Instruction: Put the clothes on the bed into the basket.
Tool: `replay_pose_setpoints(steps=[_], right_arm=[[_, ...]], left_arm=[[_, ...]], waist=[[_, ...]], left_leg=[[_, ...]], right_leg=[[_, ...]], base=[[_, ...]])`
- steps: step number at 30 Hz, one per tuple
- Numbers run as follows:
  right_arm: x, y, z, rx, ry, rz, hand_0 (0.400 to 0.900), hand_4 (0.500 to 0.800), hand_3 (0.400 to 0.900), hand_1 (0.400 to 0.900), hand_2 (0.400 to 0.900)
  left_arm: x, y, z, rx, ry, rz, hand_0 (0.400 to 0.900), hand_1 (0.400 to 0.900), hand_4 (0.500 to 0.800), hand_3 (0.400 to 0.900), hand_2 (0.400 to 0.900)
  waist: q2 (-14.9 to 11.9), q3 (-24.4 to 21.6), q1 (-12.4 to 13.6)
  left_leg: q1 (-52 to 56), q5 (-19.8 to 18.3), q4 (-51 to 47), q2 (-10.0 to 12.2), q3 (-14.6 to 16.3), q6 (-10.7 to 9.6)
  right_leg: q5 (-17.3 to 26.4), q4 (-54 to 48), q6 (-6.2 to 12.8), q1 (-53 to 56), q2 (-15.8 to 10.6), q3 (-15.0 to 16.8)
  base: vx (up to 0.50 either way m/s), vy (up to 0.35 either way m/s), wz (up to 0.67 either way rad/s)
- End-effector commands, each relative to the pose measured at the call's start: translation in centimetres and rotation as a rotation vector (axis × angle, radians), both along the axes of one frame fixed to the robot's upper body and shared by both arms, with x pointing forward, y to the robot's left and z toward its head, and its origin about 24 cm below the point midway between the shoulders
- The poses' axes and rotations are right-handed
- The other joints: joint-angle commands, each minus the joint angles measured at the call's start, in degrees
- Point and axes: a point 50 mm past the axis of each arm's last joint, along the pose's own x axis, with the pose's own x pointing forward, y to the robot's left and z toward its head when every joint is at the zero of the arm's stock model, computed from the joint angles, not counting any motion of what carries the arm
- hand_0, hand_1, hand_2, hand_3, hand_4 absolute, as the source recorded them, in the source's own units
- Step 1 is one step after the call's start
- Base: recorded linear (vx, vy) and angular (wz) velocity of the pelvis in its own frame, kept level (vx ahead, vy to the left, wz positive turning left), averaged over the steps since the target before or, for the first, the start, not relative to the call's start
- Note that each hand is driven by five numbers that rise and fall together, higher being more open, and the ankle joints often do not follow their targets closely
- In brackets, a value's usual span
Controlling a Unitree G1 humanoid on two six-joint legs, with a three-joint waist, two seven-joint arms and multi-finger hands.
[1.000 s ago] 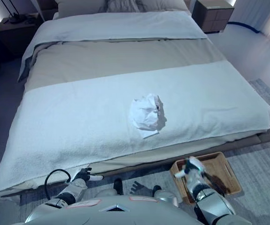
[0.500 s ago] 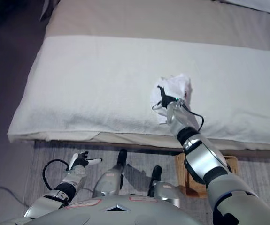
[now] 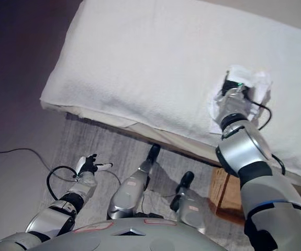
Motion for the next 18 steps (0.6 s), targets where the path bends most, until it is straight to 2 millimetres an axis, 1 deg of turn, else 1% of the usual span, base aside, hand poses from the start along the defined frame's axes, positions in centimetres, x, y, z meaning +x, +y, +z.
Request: replay_pose_setpoints(steps=[1,4,5,6,7,8,10,11,12,13,14,17,18], right_arm=[[0.4,-4.4,8.3,-0.266,-0.103,-0.115,0.9,0.8,0.9,0.9,0.9],[-0.4,-6.3,9.9,-0.342,-0.071,-0.175,0.9,0.8,0.9,0.9,0.9],[-0.7,-6.9,10.2,-0.355,-0.057,-0.193,0.9,0.8,0.9,0.9,0.9],[-0.7,-6.9,10.2,-0.355,-0.057,-0.193,0.9,0.8,0.9,0.9,0.9],[-0.9,-7.4,10.3,-0.358,-0.042,-0.21,0.9,0.8,0.9,0.9,0.9],[-1.2,-7.9,10.6,-0.351,-0.023,-0.231,0.9,0.8,0.9,0.9,0.9],[-1.1,-7.9,10.7,-0.348,-0.019,-0.23,0.9,0.8,0.9,0.9,0.9],[-1.0,-7.5,10.2,-0.319,-0.01,-0.22,0.9,0.8,0.9,0.9,0.9],[-1.0,-7.5,10.2,-0.319,-0.01,-0.22,0.9,0.8,0.9,0.9,0.9],[-0.7,-6.8,9.0,-0.276,0.008,-0.202,0.9,0.8,0.9,0.9,0.9],[-0.6,-6.4,8.5,-0.252,0.016,-0.198,0.9,0.8,0.9,0.9,0.9],[-0.1,-4.8,7.1,-0.182,0.032,-0.174,0.9,0.8,0.9,0.9,0.9],[0.1,-4.4,6.9,-0.164,0.028,-0.168,0.631,0.639,0.631,0.631,0.631]], left_arm=[[0.9,0.6,0.6,0.06,-0.034,-0.007,0.9,0.9,0.8,0.9,0.9],[1.1,0.0,0.6,0.04,-0.043,-0.028,0.9,0.9,0.8,0.9,0.9],[1.1,0.0,0.7,0.032,-0.05,-0.026,0.9,0.9,0.8,0.9,0.9],[1.1,0.0,0.7,0.031,-0.05,-0.026,0.9,0.9,0.8,0.9,0.9],[1.1,0.1,0.7,0.026,-0.054,-0.026,0.9,0.9,0.8,0.9,0.9],[0.8,0.1,0.6,0.014,-0.05,-0.026,0.9,0.9,0.8,0.9,0.9],[0.7,0.3,0.6,0.009,-0.05,-0.023,0.9,0.9,0.8,0.9,0.9],[0.4,0.6,0.6,0.003,-0.04,-0.012,0.9,0.9,0.8,0.9,0.9],[0.4,0.6,0.6,0.003,-0.04,-0.012,0.9,0.9,0.8,0.9,0.9],[0.2,0.9,0.5,0.007,-0.025,0.0,0.9,0.9,0.8,0.9,0.9],[0.2,1.0,0.4,0.012,-0.016,0.005,0.9,0.9,0.8,0.9,0.9],[0.9,1.4,0.8,0.025,-0.012,0.027,0.9,0.9,0.8,0.9,0.9],[1.3,1.6,1.0,0.033,-0.01,0.032,0.9,0.9,0.8,0.9,0.9]], waist=[[1.1,-1.1,1.6],[2.2,-1.7,2.2],[2.5,-1.9,2.2],[2.5,-1.9,2.2],[2.8,-2.0,2.2],[3.4,-2.2,2.2],[3.5,-2.2,2.1],[3.8,-2.4,1.7],[3.8,-2.4,1.7],[4.1,-2.4,1.1],[4.2,-2.5,0.8],[4.7,-2.6,-0.1],[4.9,-2.6,-0.5]], left_leg=[[1.6,-3.9,-0.4,-2.5,3.5,1.6],[0.7,-3.6,-0.4,-2.7,3.4,1.4],[0.5,-3.5,-0.4,-2.8,3.3,1.4],[0.5,-3.5,-0.4,-2.8,3.3,1.4],[0.5,-3.5,-0.4,-2.8,3.4,1.4],[0.7,-3.6,-0.4,-2.8,3.4,1.5],[0.9,-3.6,-0.4,-2.8,3.5,1.5],[1.5,-3.8,-0.4,-2.7,3.7,1.6],[1.5,-3.8,-0.4,-2.7,3.7,1.6],[1.9,-4.0,-0.4,-2.5,4.0,1.7],[2.2,-4.1,-0.4,-2.4,4.2,1.7],[2.7,-4.2,-0.4,-2.2,4.7,1.7],[2.9,-4.3,-0.4,-2.2,4.8,1.7]], right_leg=[[0.0,0.2,2.36,-0.5,-1.9,2.4],[-0.1,0.2,2.59,-1.3,-2.1,2.5],[-0.1,0.2,2.6,-1.5,-2.1,2.7],[-0.1,0.2,2.6,-1.5,-2.1,2.7],[-0.2,0.2,2.62,-1.6,-2.2,2.8],[-0.3,0.2,2.68,-1.5,-2.3,3.2],[-0.3,0.2,2.66,-1.3,-2.3,3.4],[-0.5,0.2,2.53,-1.1,-2.1,4.1],[-0.5,0.2,2.53,-1.1,-2.1,4.1],[-0.7,0.2,2.33,-1.0,-2.0,4.8],[-0.8,0.2,2.21,-0.9,-1.9,5.1],[-1.0,0.2,1.82,-0.6,-1.8,5.6],[-1.1,0.2,1.72,-0.5,-1.7,5.7]], base=[[0.05,0.001,0.01],[0.02,0.005,0.0],[0.0,0.0,0.0],[0.0,0.0,0.0],[0.04,0.003,-0.13],[0.05,0.001,-0.17],[0.03,-0.004,-0.16],[0.02,-0.004,-0.14],[0.02,-0.016,-0.27],[0.0,-0.014,-0.2],[-0.01,-0.016,-0.25],[-0.02,-0.019,-0.11],[0.0,0.0,0.0]])
